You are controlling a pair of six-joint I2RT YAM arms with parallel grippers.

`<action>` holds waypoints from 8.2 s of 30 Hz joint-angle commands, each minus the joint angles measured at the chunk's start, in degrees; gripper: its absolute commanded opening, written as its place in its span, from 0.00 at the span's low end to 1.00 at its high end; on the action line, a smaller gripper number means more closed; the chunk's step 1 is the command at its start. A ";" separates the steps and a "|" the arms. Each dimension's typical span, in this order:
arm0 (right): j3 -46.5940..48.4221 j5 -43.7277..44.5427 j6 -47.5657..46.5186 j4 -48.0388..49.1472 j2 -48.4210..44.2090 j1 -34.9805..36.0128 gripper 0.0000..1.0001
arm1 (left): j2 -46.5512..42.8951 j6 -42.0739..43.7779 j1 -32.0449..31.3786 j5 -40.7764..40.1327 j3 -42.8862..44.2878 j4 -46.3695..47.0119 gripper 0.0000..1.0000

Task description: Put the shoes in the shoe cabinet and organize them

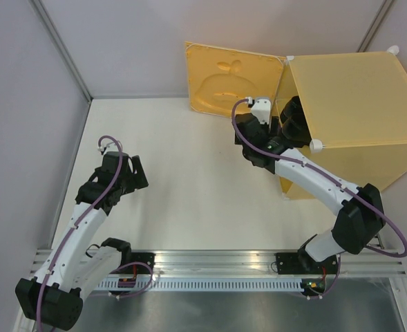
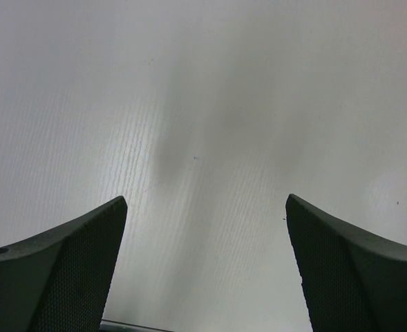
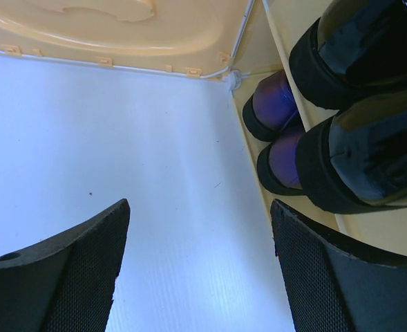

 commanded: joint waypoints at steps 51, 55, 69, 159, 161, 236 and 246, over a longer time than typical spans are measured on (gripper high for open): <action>6.35 -5.86 -9.31 3.24 4.10 -16.42 0.88 | -0.70 1.59 0.31 0.04 -0.21 2.02 0.98; 5.03 -14.82 -10.54 6.14 0.93 -15.98 0.90 | -0.52 1.50 0.31 0.12 -0.21 2.11 0.98; 8.81 -16.78 -15.55 12.65 5.13 -11.94 0.91 | -0.87 1.50 0.31 0.12 -0.21 2.02 0.98; 11.20 -32.94 -11.95 -3.25 -8.46 -5.08 0.98 | -0.87 3.17 0.31 4.24 -0.65 3.25 1.00; 7.43 -34.78 -11.42 -3.34 -11.10 -4.99 0.98 | -1.22 4.22 0.31 5.74 -0.74 4.65 1.00; 60.59 -67.92 -46.40 -2.28 34.24 -20.46 0.98 | 11.26 9.59 0.31 10.14 5.15 9.49 0.98; 51.80 -66.35 -46.76 -7.30 25.73 -20.37 0.98 | 10.64 9.50 0.31 8.65 5.24 9.49 0.98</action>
